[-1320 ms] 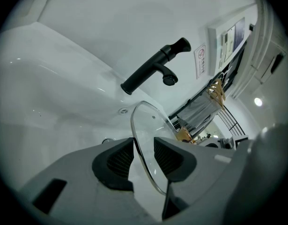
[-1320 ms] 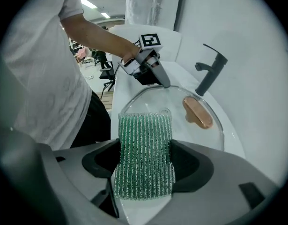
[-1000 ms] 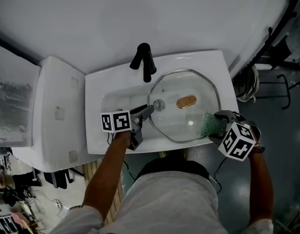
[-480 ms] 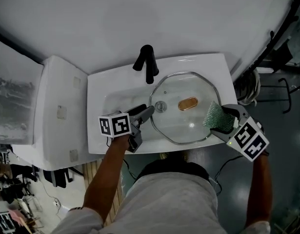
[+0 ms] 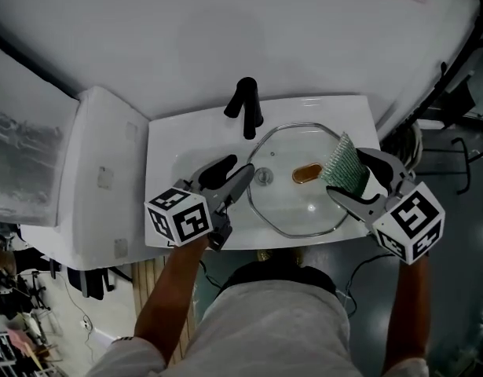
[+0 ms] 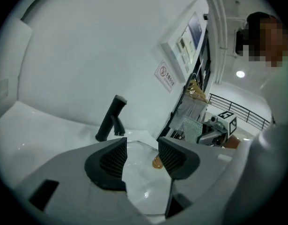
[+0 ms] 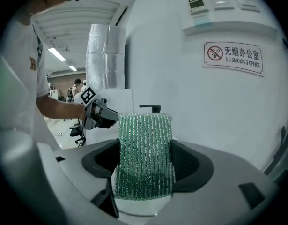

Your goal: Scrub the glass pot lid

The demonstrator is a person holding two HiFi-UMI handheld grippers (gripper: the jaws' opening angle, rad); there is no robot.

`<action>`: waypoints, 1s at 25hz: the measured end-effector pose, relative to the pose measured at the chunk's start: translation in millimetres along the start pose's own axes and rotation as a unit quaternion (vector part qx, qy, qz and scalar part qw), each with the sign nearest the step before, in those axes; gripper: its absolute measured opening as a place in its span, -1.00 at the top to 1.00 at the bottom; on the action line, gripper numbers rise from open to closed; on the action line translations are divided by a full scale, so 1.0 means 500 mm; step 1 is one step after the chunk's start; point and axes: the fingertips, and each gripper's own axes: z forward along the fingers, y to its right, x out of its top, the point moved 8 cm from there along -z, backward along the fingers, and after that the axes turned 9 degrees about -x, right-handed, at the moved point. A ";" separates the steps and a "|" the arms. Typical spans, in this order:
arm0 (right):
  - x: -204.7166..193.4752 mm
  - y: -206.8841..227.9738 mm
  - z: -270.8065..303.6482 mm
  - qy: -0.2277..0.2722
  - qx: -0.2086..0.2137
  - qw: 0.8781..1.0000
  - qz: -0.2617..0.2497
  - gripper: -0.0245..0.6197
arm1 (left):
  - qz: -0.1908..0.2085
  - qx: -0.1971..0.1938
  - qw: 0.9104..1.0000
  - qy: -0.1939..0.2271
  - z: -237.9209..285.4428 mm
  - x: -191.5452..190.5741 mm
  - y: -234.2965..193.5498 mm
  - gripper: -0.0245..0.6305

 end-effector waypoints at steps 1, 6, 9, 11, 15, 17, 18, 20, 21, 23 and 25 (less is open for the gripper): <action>0.009 0.000 0.001 0.011 -0.002 1.000 0.006 -0.11 | 0.015 -0.006 1.000 0.010 0.000 0.012 0.014 0.30; 0.052 -0.003 0.000 0.079 -0.008 0.995 0.051 -0.11 | 0.088 -0.033 0.994 0.057 0.006 0.062 0.089 0.31; 0.074 -0.013 -0.004 0.128 -0.005 0.988 0.084 -0.11 | 0.123 -0.044 0.988 0.082 0.009 0.085 0.133 0.38; 0.086 -0.024 -0.004 0.155 -0.001 0.983 0.097 -0.11 | 0.143 -0.049 0.984 0.096 0.008 0.099 0.156 0.46; 0.110 -0.046 -0.011 0.205 0.006 0.973 0.107 -0.11 | 0.178 -0.046 0.976 0.120 0.003 0.122 0.186 0.64; 0.119 -0.054 -0.017 0.225 0.007 0.968 0.109 -0.11 | 0.193 -0.042 0.972 0.131 0.000 0.129 0.199 0.71; 0.123 -0.057 -0.019 0.233 0.006 0.966 0.111 -0.11 | 0.200 -0.041 0.970 0.135 -0.001 0.132 0.205 0.73; 0.130 -0.061 -0.024 0.245 0.005 0.963 0.115 -0.11 | 0.216 -0.039 0.965 0.142 -0.003 0.136 0.217 0.77; 0.132 -0.063 -0.026 0.249 0.005 0.961 0.117 -0.10 | 0.223 -0.038 0.963 0.144 -0.004 0.137 0.223 0.79; 0.136 -0.067 -0.030 0.258 0.004 0.959 0.120 -0.10 | 0.236 -0.036 0.960 0.147 -0.004 0.137 0.232 0.81; 0.139 -0.071 -0.032 0.267 0.005 0.956 0.122 -0.10 | 0.244 -0.032 0.957 0.151 -0.007 0.137 0.238 0.84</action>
